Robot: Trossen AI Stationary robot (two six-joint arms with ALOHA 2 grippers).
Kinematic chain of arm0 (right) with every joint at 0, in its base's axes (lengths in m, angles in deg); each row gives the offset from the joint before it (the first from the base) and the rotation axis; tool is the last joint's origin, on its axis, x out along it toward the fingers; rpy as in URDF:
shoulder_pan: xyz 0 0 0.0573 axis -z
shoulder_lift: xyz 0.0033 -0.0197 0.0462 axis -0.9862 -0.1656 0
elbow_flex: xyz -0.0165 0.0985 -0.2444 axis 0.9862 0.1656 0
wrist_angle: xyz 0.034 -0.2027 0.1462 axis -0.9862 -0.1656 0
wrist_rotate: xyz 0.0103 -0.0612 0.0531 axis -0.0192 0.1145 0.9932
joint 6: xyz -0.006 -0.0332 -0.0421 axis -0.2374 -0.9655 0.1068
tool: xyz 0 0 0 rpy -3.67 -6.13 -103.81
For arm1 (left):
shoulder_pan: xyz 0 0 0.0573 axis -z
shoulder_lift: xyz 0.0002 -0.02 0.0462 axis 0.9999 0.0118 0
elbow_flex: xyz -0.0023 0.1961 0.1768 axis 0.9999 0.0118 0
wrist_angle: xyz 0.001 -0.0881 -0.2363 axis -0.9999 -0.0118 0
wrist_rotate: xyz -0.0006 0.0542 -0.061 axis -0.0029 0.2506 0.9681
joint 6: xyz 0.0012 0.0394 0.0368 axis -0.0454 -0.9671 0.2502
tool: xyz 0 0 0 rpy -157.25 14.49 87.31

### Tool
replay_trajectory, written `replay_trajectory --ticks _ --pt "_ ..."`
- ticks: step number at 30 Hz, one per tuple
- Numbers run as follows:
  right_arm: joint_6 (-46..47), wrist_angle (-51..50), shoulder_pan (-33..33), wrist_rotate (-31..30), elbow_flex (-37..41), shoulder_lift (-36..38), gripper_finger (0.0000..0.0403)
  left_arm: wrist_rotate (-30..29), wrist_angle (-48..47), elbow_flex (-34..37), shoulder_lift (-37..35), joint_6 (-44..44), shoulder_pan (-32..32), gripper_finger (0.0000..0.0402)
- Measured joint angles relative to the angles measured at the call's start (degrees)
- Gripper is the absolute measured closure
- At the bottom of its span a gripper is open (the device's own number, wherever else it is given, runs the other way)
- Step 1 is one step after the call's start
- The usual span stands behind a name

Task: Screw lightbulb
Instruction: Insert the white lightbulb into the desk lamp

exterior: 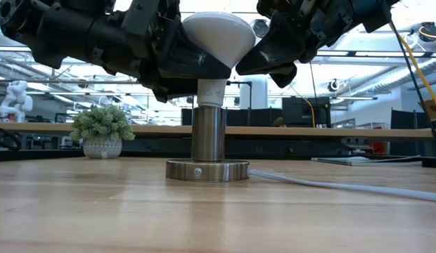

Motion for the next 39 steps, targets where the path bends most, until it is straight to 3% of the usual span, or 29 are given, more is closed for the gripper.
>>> replay_trajectory --ticks 6,18,26,30,39 --pt "0.0 0.0 0.0 0.0 0.0 0.0 0.0403 0.0 0.0 0.0 0.0 0.5 -0.1 0.0175" --pt "0.0 0.0 0.0 0.0 0.0 0.0 0.0403 0.3 0.0 0.0 0.0 1.4 -0.2 0.0102" --pt "-0.5 -0.5 0.0 0.0 0.0 0.0 0.0403 0.4 -0.2 0.0 0.0 0.8 0.0 0.0099" --pt "-0.6 -0.5 0.0 0.0 0.0 0.0 0.0403 0.1 -0.2 0.0 0.0 -5.2 1.1 0.0099" --pt "-0.6 -0.4 0.0 0.0 0.0 0.0 0.0403 -6.7 -1.2 0.0 0.0 -7.1 3.5 0.0099"
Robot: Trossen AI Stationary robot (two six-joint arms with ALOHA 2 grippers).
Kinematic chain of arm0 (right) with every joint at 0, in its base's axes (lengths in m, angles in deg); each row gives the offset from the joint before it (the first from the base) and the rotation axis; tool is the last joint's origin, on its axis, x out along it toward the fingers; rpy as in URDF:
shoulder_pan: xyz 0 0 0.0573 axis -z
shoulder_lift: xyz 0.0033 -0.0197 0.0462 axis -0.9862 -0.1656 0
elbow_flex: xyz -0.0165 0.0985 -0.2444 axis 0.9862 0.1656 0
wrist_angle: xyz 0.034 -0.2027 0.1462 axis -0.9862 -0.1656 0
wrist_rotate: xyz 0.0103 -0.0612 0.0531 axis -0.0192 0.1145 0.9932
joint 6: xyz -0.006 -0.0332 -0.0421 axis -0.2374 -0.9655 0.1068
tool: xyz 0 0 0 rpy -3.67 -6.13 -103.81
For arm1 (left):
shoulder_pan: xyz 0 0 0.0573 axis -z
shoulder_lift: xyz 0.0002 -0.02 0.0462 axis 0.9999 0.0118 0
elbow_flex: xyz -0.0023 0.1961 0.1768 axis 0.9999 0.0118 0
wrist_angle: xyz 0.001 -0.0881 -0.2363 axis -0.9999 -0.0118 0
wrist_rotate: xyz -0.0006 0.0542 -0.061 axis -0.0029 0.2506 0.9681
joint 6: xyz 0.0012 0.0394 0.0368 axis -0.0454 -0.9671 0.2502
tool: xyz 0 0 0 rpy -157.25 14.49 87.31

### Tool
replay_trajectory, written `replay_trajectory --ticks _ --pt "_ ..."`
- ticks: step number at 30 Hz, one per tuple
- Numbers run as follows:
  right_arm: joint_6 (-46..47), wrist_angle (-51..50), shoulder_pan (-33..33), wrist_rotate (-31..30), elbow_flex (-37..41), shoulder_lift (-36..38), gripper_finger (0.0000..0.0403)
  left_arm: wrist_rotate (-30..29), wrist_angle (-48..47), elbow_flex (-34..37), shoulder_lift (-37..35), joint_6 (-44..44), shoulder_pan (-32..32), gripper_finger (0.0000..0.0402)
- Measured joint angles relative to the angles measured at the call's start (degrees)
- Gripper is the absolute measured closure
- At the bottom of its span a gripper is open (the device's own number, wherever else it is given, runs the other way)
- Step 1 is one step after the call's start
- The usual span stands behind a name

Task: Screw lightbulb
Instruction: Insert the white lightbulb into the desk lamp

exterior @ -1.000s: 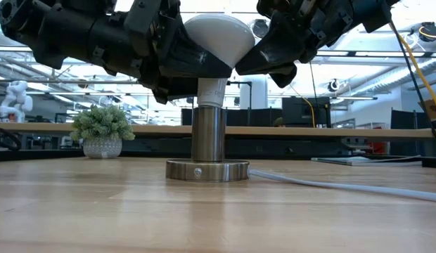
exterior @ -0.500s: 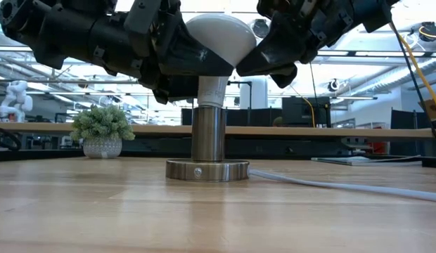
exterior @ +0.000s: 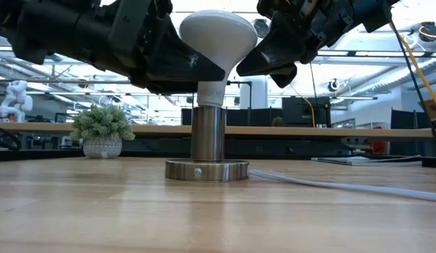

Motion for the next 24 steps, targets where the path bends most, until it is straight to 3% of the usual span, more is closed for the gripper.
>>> replay_trajectory --ticks 13,24 --pt "1.1 0.3 0.0 0.0 0.0 0.0 0.0403 -1.8 4.0 4.5 -0.8 6.6 0.2 0.0099" --pt "1.1 0.1 0.0 0.0 0.0 0.0 0.0403 -1.8 6.3 6.6 -1.1 6.8 3.1 0.0099"
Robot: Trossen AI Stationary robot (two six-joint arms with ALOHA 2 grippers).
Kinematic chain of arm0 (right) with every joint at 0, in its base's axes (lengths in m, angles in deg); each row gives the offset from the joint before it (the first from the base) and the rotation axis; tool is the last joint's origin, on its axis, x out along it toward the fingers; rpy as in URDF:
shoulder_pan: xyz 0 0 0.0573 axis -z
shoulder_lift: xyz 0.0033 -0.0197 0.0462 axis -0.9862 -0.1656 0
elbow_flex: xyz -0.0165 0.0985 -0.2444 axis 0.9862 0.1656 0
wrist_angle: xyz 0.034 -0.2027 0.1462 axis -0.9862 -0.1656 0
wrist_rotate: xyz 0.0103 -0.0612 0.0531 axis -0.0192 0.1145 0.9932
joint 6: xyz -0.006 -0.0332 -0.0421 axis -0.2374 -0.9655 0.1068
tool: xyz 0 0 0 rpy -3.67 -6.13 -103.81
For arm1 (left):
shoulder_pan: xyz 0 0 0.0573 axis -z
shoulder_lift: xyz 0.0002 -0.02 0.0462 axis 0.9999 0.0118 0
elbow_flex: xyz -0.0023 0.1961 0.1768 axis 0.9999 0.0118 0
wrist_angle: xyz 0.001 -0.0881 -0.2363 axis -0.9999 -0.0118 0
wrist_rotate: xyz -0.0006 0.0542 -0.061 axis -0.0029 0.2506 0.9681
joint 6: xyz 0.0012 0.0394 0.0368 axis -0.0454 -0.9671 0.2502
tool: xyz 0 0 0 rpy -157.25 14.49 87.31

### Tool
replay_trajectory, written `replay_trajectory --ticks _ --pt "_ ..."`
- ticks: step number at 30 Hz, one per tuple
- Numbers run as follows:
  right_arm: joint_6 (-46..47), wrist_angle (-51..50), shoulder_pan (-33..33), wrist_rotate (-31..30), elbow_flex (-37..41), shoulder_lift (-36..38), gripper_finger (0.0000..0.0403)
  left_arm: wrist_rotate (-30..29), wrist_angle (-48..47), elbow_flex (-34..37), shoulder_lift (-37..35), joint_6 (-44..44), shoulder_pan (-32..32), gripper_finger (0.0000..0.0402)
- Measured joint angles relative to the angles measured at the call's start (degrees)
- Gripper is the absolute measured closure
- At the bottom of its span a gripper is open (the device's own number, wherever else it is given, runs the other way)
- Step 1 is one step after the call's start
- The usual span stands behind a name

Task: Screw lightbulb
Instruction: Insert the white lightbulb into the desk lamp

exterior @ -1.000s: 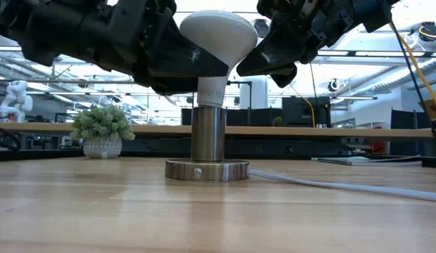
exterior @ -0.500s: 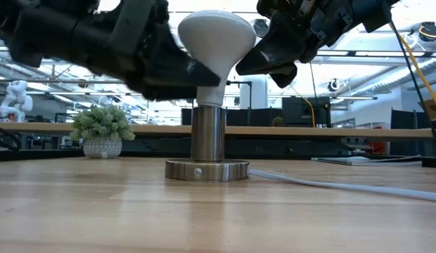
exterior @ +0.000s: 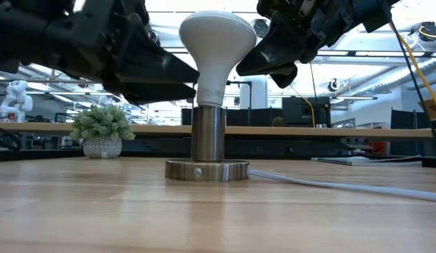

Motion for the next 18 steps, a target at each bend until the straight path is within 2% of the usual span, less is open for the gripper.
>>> replay_trajectory --ticks 6,18 --pt "0.0 0.2 0.0 0.0 0.0 0.0 0.0403 -0.5 -1.8 0.0 0.0 0.0 2.1 0.0099" --pt "-0.2 0.3 0.0 0.0 0.0 0.0 0.0403 -0.7 -2.1 -0.1 0.0 0.4 2.1 0.0099"
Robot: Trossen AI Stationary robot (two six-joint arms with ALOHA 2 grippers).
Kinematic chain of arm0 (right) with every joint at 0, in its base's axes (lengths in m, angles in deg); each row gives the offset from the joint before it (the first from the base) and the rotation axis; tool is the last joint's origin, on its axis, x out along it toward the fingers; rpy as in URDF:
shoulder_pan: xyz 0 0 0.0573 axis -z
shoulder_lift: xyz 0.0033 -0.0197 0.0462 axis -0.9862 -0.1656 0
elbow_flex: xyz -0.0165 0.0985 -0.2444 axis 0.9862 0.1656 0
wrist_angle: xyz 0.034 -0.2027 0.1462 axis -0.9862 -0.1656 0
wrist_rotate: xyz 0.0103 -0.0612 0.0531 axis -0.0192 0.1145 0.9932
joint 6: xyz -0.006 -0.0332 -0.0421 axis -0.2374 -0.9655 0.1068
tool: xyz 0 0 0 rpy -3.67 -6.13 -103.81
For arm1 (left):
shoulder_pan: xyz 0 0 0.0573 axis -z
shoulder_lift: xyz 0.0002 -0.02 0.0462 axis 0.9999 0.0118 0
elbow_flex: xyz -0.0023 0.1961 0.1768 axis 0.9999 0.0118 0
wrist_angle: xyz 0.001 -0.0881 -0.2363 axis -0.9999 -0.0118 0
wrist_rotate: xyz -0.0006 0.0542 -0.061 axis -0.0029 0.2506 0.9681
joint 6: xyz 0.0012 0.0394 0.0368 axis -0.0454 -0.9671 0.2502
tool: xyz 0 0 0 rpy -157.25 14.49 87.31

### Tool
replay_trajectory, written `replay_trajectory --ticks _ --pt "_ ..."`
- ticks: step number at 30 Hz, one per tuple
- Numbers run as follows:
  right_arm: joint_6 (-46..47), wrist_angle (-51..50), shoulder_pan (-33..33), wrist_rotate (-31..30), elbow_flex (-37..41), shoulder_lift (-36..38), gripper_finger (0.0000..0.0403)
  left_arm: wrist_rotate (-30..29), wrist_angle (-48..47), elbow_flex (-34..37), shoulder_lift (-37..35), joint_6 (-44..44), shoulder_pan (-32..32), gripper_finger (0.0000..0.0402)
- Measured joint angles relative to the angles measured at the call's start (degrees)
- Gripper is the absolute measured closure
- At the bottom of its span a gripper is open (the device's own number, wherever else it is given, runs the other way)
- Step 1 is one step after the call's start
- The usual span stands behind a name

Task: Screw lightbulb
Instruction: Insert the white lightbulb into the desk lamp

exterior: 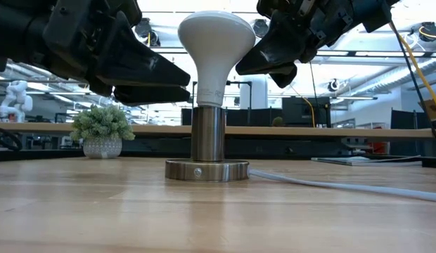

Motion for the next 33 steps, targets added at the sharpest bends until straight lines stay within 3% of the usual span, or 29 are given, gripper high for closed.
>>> replay_trajectory --ticks 33 --pt "0.8 2.9 0.0 0.1 0.0 0.0 0.0403 0.2 0.0 0.0 0.0 -0.3 -0.9 0.0099"
